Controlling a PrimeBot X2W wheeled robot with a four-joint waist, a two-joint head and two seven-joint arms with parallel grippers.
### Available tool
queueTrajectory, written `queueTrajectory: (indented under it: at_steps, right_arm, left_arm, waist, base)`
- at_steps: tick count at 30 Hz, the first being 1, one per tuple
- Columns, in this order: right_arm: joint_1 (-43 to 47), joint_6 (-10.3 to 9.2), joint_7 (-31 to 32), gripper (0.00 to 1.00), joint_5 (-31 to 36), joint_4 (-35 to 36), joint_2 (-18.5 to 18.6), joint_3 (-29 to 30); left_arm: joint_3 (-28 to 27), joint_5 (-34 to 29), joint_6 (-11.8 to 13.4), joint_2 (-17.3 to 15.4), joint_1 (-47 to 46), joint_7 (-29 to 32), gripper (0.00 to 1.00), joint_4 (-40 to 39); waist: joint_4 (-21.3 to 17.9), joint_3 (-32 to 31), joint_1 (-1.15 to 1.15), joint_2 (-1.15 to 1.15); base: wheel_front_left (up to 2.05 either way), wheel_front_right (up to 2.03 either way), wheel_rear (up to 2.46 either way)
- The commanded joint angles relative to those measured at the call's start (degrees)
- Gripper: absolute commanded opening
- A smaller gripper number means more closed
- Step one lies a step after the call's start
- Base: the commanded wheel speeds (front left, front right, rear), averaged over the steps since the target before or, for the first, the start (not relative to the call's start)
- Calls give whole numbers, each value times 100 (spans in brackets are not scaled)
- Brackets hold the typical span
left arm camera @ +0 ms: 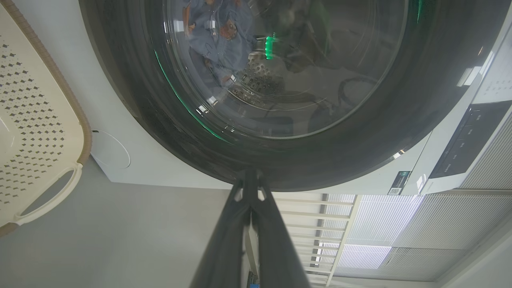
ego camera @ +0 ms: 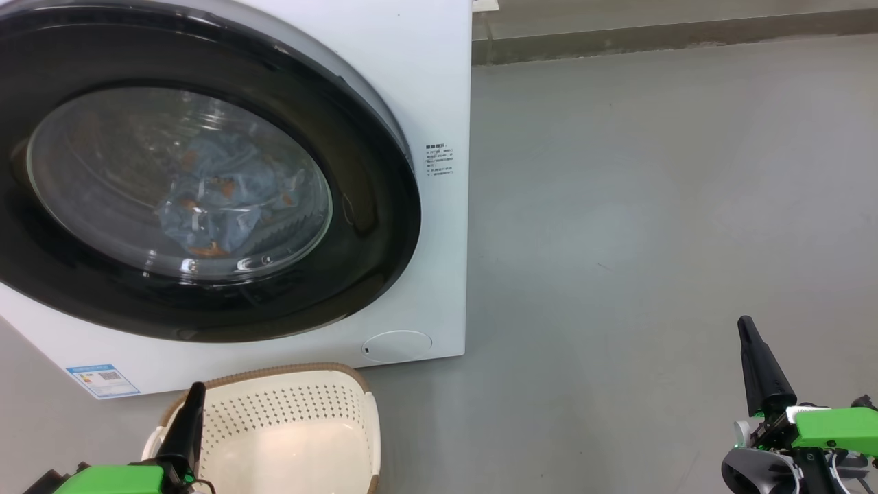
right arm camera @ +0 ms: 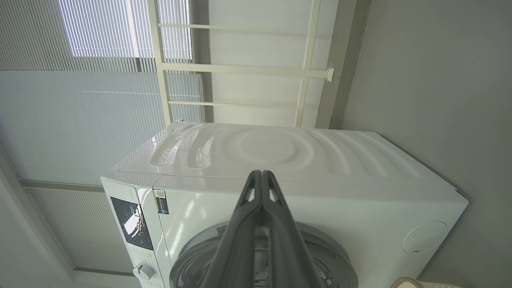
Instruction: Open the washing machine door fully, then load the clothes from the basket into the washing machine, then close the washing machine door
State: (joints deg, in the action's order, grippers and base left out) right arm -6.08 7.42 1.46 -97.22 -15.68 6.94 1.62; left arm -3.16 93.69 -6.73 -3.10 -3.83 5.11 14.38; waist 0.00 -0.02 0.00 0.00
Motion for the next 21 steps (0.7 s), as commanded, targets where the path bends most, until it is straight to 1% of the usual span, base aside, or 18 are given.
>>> queueTrajectory:
  at_steps: [1, 21]
  right_arm:
    - [-33, 7, 34, 0, 1, 166, 33, -97]
    - [-34, 7, 37, 0, 4, 166, 30, -93]
  left_arm:
    - [-205, -38, 22, -81, -252, 26, 0, -118]
    - [-216, -47, 23, -72, -253, 35, 0, -118]
  waist:
    - [0, 0, 0, 0]
    - [0, 0, 0, 0]
  base:
    - [0, 0, 0]
    - [0, 0, 0]
